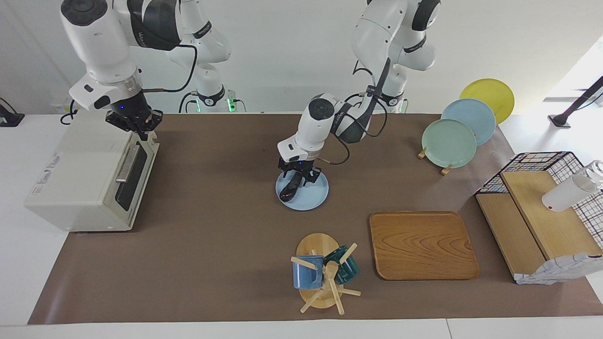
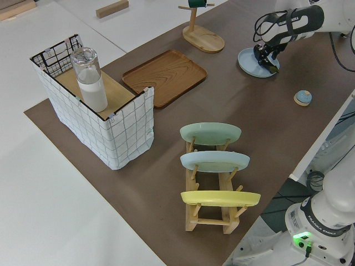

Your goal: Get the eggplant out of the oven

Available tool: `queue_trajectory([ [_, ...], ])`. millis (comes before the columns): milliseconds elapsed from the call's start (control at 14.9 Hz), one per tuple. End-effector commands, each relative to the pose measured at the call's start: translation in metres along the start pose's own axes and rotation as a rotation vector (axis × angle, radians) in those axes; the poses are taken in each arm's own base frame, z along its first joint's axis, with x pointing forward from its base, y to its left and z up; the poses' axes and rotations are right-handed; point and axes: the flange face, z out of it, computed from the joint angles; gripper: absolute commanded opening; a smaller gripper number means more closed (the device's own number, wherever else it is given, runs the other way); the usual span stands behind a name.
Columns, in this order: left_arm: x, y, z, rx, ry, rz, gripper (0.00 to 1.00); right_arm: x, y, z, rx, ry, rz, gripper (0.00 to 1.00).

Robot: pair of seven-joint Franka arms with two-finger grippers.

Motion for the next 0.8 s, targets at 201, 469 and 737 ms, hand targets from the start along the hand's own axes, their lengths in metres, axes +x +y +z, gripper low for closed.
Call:
queue_trajectory([
  [201, 0.004, -0.01, 0.0, -0.008, -0.004, -0.021, 0.33, 0.006, 0.0, 0.005, 0.075, -0.035, 0.047, 1.0],
  [469, 0.003, -0.01, 0.0, -0.007, -0.016, -0.024, 0.06, 0.015, -0.004, 0.0, 0.067, -0.035, 0.034, 1.0],
  [737, 0.007, -0.019, -0.015, -0.015, -0.037, -0.103, 0.0, 0.006, 0.005, 0.001, 0.078, -0.043, 0.052, 1.0],
])
